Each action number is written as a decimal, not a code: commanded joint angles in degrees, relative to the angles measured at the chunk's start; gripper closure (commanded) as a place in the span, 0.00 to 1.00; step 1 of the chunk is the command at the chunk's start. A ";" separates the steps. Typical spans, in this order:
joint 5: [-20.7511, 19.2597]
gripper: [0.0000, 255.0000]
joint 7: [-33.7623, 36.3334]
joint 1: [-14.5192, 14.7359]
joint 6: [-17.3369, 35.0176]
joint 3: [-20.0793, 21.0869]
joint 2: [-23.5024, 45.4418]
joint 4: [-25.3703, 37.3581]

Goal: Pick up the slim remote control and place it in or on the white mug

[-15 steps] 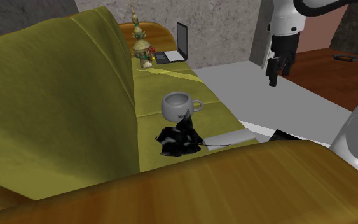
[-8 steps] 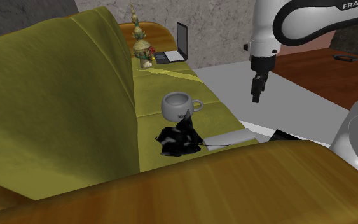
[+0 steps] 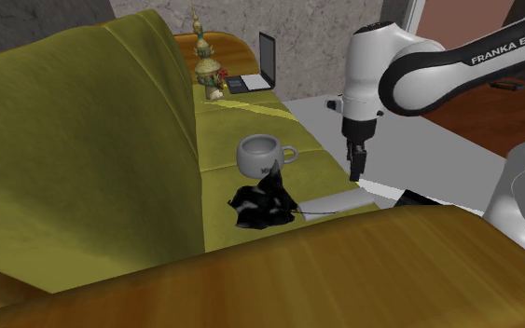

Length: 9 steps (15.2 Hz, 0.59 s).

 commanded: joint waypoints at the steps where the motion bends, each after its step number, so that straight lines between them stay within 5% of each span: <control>1: 0.61 0.00 -3.36 2.23 4.32 0.41 2.60 -0.79; 5: 2.06 0.00 -9.62 6.79 12.19 1.54 7.14 -2.49; 9: 2.10 0.00 -9.73 6.86 15.21 1.64 8.89 -3.73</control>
